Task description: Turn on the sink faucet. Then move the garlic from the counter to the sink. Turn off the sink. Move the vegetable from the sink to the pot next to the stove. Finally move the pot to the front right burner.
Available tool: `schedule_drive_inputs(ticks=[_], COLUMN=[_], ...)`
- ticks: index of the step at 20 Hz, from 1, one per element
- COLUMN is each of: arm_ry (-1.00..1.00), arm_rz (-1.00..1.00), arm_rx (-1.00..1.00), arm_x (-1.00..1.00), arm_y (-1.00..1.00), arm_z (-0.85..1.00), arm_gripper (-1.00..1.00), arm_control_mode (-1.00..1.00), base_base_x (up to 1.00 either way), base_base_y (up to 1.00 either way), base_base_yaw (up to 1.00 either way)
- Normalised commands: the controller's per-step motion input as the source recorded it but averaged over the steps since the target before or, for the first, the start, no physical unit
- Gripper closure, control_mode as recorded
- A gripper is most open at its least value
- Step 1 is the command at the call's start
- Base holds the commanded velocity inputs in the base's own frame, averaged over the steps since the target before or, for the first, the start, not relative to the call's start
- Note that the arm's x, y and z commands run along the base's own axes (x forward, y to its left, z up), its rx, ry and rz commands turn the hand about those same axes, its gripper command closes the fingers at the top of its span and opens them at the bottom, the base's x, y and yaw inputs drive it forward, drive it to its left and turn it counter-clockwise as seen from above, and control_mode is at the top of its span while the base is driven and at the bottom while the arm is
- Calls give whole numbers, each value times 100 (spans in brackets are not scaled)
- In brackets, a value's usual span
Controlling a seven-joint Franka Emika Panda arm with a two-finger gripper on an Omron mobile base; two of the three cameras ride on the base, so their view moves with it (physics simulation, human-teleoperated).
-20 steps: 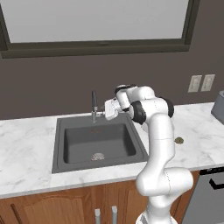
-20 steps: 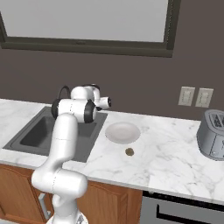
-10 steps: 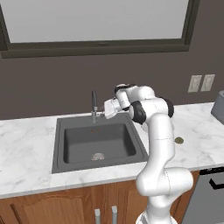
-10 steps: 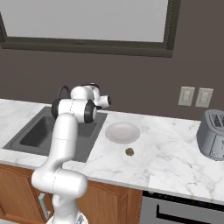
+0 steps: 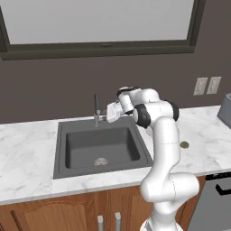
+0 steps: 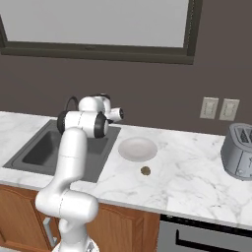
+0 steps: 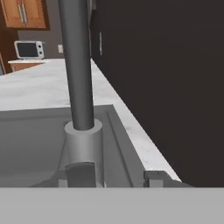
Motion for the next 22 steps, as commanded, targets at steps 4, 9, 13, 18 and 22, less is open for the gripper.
schedule_drive_inputs(ticks=[4,9,13,18,22], arm_ry=[0,0,0,0,0], arm_rz=[-1,-7,-14,-19,-22], arm_rx=[0,0,0,0,0], arm_x=[0,0,0,0,0], arm_y=[22,31,22,23,26], arm_z=[-3,0,0,0,0], arm_gripper=[100,100,100,100,100], arm_control_mode=[-100,-100,-100,-100,-100], base_base_x=[0,0,0,0,0], base_base_y=[0,0,0,0,0], base_base_yaw=[0,0,0,0,0])
